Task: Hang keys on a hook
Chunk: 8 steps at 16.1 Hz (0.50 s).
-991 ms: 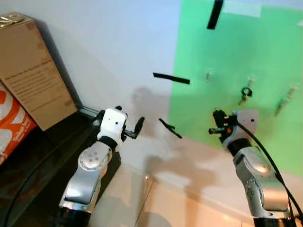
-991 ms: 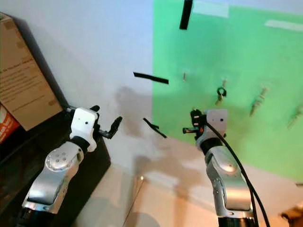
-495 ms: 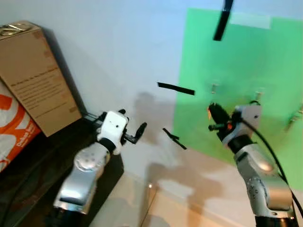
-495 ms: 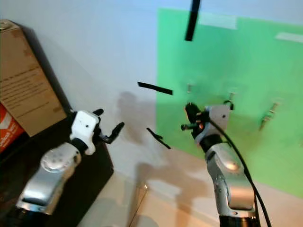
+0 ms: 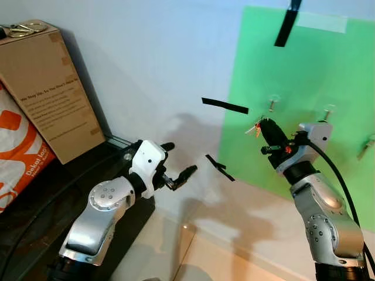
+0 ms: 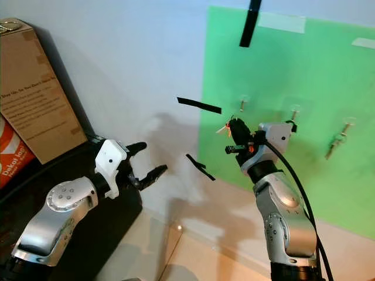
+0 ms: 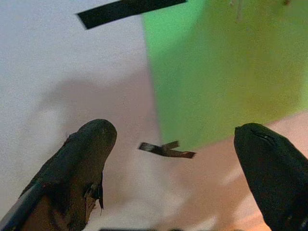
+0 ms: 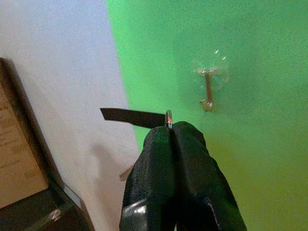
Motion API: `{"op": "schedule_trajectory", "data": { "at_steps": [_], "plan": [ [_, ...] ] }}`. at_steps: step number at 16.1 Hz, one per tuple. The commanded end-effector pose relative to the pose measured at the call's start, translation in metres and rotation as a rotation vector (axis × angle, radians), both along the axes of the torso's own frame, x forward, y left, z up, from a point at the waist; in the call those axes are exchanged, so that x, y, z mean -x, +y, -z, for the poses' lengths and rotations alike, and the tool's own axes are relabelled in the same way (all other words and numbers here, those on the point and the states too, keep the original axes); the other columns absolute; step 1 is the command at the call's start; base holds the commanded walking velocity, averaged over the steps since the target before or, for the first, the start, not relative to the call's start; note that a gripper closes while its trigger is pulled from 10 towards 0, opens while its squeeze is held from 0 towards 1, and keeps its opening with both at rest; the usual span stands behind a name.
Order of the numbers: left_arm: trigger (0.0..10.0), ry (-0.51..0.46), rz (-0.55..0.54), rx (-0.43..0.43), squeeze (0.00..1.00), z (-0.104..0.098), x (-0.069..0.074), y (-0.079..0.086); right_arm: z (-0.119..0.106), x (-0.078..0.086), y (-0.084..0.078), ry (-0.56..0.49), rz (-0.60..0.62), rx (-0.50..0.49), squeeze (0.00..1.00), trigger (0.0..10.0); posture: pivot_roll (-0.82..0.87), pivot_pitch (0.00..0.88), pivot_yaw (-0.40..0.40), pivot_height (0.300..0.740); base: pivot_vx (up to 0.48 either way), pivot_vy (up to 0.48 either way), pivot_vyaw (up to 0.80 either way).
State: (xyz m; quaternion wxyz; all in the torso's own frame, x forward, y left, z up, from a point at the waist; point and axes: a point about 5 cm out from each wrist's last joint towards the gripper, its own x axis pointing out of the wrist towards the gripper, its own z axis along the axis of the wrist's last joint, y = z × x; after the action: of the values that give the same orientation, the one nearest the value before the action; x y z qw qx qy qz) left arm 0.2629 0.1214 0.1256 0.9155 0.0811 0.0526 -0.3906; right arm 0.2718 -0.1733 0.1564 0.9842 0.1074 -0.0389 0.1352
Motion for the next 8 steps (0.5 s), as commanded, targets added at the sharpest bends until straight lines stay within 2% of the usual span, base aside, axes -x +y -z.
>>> {"op": "schedule_trajectory", "data": {
  "at_steps": [1,4,8],
  "plan": [
    [10.0,-0.002,0.047,0.009,0.07,-0.006,0.000,-0.005,-0.010,-0.002,0.001,-0.043,0.000,-0.017,0.00,10.0,-0.05,0.000,0.044,0.740,0.000,0.000,0.00],
    [10.0,0.038,0.128,0.037,0.07,-0.009,0.007,-0.010,-0.015,-0.004,-0.002,-0.061,0.013,-0.052,0.00,10.0,-0.06,0.000,0.044,0.740,0.000,0.000,0.00],
    [10.0,0.057,0.158,0.041,0.07,-0.009,0.010,-0.011,-0.016,-0.005,-0.001,-0.060,0.005,-0.076,0.00,10.0,-0.06,0.000,0.044,0.740,0.000,0.000,0.00]
  ]
}}
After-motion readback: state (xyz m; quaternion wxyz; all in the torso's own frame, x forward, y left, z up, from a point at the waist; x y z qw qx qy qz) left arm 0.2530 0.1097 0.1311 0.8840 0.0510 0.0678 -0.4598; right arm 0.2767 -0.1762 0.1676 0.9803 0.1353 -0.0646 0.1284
